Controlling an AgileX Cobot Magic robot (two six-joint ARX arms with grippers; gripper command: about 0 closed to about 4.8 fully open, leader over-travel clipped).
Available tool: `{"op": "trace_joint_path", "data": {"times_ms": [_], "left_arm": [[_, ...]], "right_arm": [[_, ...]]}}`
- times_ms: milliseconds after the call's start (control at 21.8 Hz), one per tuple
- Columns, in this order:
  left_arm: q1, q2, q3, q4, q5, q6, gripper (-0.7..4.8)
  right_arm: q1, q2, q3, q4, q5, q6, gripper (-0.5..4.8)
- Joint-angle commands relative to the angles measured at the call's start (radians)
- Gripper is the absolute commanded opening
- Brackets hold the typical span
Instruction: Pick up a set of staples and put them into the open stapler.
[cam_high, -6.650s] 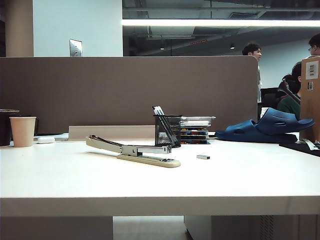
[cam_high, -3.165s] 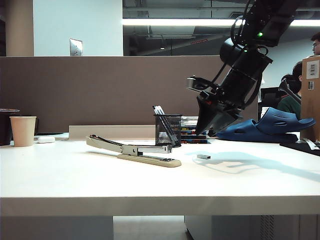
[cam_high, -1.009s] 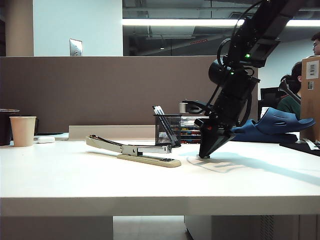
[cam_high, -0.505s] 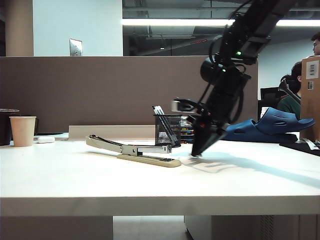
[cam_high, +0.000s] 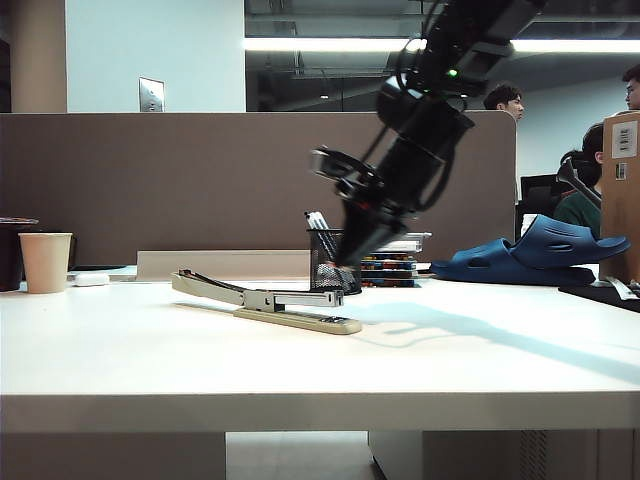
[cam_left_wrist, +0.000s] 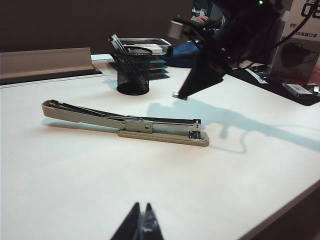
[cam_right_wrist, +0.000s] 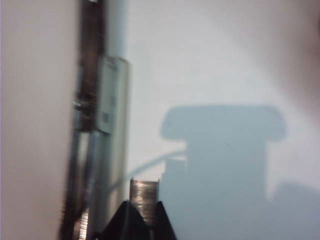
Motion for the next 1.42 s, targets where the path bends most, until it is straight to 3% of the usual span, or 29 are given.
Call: {"op": "trace_joint_path", "data": {"times_ms": [46,367,1422], "left_arm": [[0.001,0.000,0.002,0.010,0.006,-0.003,-0.06],[0.001,0.000,0.002,0.010,0.005,-0.003,-0.06],[0.001,0.000,0.002,0.010,0.005,-0.003,-0.06]], "right_arm": [[0.023,-0.006,0.003,-0.023,-0.046,0.005,-0.01],[0.070,-0.005,0.003,-0.075,-0.051,0.005,-0.01],[0.072,0.008,0.001,-0.096,-0.048,0.005,-0.01]]}}
